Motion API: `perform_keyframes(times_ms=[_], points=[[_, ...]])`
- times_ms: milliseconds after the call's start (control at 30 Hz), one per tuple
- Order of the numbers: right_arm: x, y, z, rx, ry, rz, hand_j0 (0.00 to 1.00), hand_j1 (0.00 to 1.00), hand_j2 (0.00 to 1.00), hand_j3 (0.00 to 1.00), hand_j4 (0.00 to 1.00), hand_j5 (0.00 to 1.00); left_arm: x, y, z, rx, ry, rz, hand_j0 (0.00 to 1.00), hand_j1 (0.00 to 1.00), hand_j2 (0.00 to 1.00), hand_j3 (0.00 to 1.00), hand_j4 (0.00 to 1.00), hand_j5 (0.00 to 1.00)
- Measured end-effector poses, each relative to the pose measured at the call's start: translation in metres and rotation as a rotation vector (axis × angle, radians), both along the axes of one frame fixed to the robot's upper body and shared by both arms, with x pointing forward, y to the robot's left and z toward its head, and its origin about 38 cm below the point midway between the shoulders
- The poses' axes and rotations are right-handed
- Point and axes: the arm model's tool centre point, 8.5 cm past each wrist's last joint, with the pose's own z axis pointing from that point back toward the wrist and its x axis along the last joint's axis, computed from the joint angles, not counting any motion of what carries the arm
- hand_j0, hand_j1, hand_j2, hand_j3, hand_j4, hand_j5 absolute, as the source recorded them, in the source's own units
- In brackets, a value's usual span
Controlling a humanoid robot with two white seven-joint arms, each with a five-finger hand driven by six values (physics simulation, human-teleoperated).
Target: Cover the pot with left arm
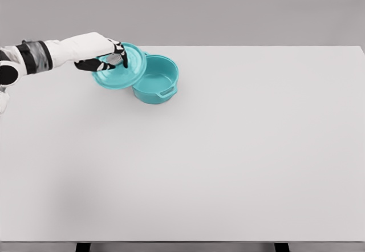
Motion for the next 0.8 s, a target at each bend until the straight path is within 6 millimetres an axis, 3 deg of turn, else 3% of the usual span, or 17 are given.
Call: perform_keyframes(times_ms=[800], points=[[0.000,0.000,0.000,0.000,0.000,0.000,1.00,1.00,1.00,1.00,1.00,1.00,0.017,-0.056,-0.013,-0.033,0.044,-0.059,0.48,0.48,0.48,0.48,0.48,0.48]])
